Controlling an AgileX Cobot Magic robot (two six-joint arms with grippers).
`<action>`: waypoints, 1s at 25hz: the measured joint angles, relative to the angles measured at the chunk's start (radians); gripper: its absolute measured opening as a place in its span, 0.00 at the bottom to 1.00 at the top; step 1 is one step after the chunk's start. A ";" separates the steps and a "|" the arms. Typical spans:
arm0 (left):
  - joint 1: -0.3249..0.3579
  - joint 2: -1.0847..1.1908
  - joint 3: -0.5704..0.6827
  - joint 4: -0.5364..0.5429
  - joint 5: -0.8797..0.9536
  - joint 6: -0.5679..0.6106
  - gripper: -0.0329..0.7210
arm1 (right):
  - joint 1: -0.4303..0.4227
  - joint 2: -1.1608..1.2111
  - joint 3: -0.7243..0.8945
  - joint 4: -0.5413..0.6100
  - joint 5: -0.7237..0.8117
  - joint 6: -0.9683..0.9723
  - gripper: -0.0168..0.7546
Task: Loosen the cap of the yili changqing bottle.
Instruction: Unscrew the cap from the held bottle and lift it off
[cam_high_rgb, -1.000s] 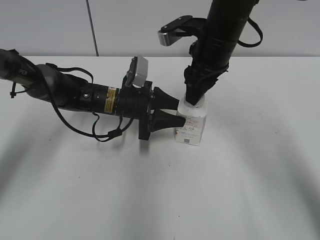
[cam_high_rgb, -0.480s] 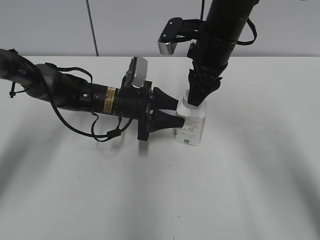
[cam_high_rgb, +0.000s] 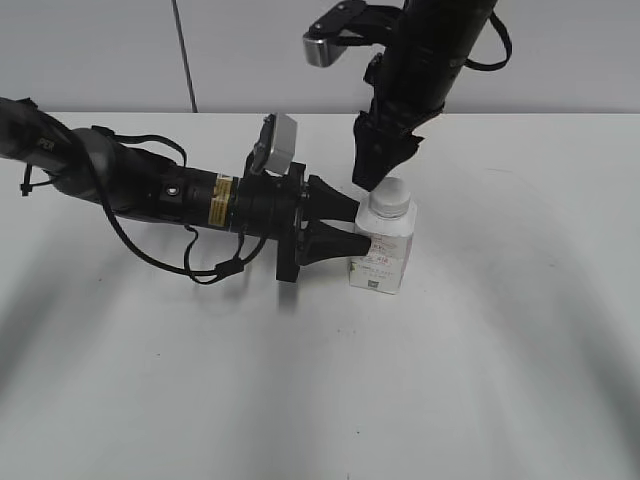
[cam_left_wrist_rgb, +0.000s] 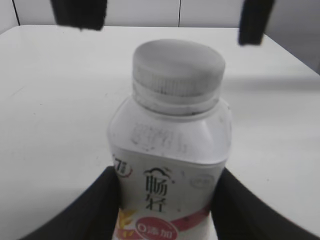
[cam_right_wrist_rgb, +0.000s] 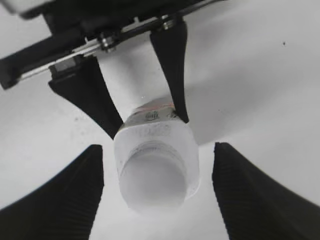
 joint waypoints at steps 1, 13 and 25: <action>0.000 0.000 0.000 0.000 0.000 0.000 0.51 | 0.000 -0.001 -0.006 0.000 0.000 0.053 0.72; 0.000 0.000 0.000 0.001 -0.001 -0.001 0.51 | 0.001 -0.031 0.023 -0.012 0.000 0.872 0.71; 0.000 0.000 0.000 0.001 -0.002 -0.001 0.51 | 0.022 -0.031 0.066 -0.079 0.000 0.988 0.71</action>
